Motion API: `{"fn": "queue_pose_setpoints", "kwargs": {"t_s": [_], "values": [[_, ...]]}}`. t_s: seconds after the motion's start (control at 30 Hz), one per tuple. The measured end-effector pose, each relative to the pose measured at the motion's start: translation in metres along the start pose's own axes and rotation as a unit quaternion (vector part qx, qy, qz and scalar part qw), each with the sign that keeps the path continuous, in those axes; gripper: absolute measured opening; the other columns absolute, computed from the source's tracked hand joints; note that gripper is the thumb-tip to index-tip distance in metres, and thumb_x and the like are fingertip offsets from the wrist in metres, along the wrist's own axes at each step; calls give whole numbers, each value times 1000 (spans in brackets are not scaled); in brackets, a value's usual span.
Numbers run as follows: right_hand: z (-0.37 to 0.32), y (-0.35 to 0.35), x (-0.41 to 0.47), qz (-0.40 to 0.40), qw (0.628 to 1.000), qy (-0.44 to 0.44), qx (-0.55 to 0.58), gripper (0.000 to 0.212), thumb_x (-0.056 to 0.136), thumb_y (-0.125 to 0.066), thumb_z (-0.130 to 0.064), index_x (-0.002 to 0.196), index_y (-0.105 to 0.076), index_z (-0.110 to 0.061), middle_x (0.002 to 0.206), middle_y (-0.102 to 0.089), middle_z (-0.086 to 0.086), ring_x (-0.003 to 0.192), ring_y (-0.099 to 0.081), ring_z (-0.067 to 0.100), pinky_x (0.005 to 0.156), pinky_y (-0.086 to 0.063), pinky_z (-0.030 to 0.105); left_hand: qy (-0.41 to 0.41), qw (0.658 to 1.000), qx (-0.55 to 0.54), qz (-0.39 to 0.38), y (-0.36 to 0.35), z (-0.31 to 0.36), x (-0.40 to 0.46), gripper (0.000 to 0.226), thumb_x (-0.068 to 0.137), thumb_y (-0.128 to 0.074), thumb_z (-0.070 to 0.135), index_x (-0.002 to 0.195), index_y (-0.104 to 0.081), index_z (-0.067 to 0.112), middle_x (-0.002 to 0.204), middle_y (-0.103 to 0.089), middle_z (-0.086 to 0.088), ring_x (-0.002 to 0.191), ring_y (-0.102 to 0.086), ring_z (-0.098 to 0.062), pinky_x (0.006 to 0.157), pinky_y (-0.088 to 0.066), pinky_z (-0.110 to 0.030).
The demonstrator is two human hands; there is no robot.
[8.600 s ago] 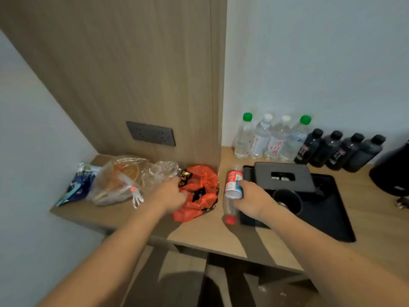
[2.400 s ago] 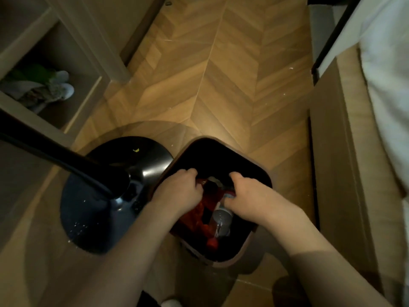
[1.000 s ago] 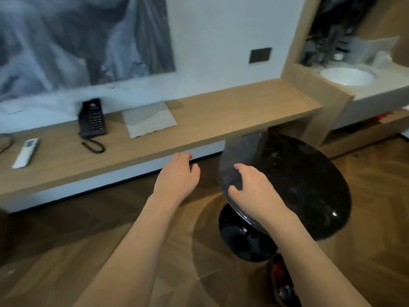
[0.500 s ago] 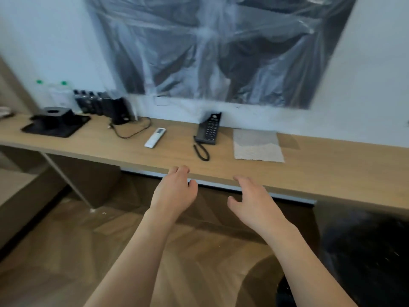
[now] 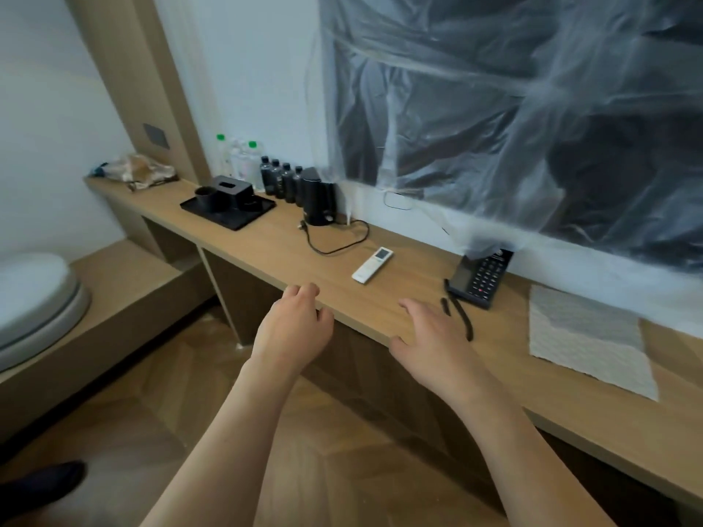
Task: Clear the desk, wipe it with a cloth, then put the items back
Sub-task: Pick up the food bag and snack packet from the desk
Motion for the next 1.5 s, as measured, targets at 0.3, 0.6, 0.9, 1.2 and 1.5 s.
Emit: {"fn": "queue_pose_setpoints", "kwargs": {"t_s": [0.3, 0.6, 0.9, 1.2, 1.5], "values": [[-114, -53, 136, -7, 1000, 11, 5, 64, 97, -58, -33, 153, -28, -29, 157, -34, -6, 141, -37, 16, 108, -40, 33, 4, 1000, 1, 16, 60, -117, 134, 46, 104, -44, 33, 148, -42, 19, 143, -51, -4, 119, -59, -19, 95, -51, -29], [-200, -104, 267, -30, 999, 34, 8, 63, 97, -57, -34, 153, -28, -30, 156, -33, -8, 143, -33, 15, 111, -37, 37, 27, 999, -12, 19, 99, -219, 251, 45, 104, -45, 33, 147, -44, 19, 143, -51, -4, 116, -60, -19, 95, -52, -29], [-293, -155, 430, -34, 995, 95, 22, 65, 96, -58, -35, 153, -27, -33, 156, -34, -9, 141, -36, 13, 111, -40, 38, 73, 996, 18, 43, 149, -316, 384, 47, 104, -46, 33, 148, -44, 18, 142, -51, -5, 119, -59, -19, 97, -53, -31], [-397, -216, 564, -70, 988, 133, 32, 61, 95, -58, -33, 151, -33, -29, 150, -42, -8, 136, -41, 13, 107, -41, 34, 137, 989, 12, 49, 199, -432, 494, 47, 104, -46, 33, 148, -43, 19, 147, -48, -5, 121, -58, -19, 94, -49, -27], [-527, -306, 691, -76, 987, 143, 21, 60, 95, -56, -35, 151, -35, -27, 149, -44, -7, 135, -43, 11, 107, -38, 29, 130, 991, 10, 42, 257, -581, 623, 46, 102, -44, 32, 146, -46, 17, 141, -51, -6, 114, -59, -20, 84, -44, -26]]}}
Point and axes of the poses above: each hand's wrist, its own x-axis towards the middle knuckle, its own y-axis out of the back of the hand, z = x × y, the point moved 4 cm from there along x, towards the middle knuckle
